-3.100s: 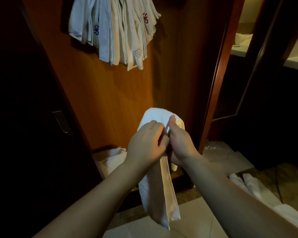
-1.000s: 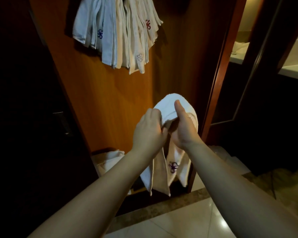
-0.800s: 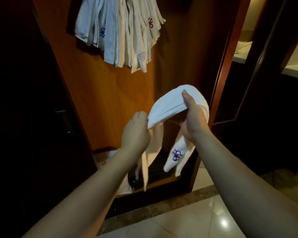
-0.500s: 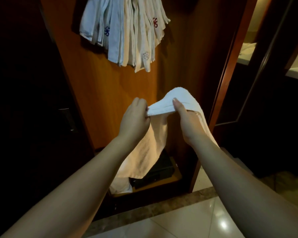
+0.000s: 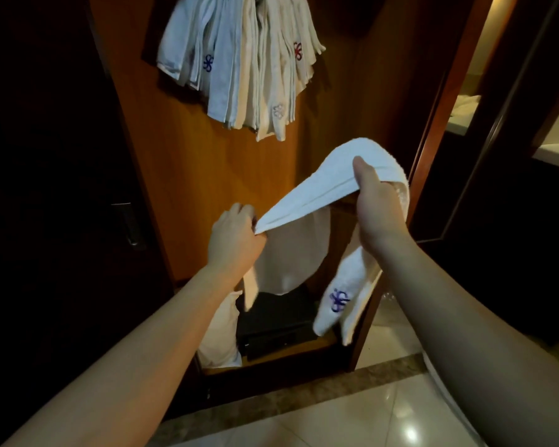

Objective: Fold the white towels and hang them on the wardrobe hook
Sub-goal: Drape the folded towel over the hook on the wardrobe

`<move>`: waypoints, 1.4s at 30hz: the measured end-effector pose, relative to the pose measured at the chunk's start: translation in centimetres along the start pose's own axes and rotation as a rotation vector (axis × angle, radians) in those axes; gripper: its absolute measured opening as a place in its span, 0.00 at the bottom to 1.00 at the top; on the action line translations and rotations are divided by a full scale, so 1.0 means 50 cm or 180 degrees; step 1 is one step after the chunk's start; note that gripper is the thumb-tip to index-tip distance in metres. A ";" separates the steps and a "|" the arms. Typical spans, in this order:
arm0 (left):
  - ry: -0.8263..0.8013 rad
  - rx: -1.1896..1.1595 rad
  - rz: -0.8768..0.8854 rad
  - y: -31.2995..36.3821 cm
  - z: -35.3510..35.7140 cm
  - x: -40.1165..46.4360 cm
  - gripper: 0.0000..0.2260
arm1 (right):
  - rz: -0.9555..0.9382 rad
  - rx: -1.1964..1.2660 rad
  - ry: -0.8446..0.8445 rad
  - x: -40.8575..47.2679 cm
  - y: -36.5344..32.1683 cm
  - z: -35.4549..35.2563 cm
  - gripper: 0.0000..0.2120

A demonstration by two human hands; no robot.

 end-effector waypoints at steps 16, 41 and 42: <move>-0.0379 0.0208 -0.0388 -0.098 -0.046 0.024 0.10 | 0.0632 0.0814 0.0709 0.094 0.040 -0.050 0.11; -0.0265 -0.4097 -0.1687 -0.181 -0.124 -0.017 0.14 | 0.1185 0.1771 0.0457 0.151 0.104 0.014 0.13; -0.0494 -0.3854 -0.1819 -0.183 -0.115 -0.025 0.15 | 0.1174 0.1759 0.0467 0.151 0.104 0.014 0.13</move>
Point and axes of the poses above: each hand's wrist, its own x-axis towards the middle knuckle, its own z-axis out of the palm, y = z × x, the point moved 2 cm from there along x, towards the middle knuckle, and after that the axes turned 8 degrees about -x, right-handed, at the moved point
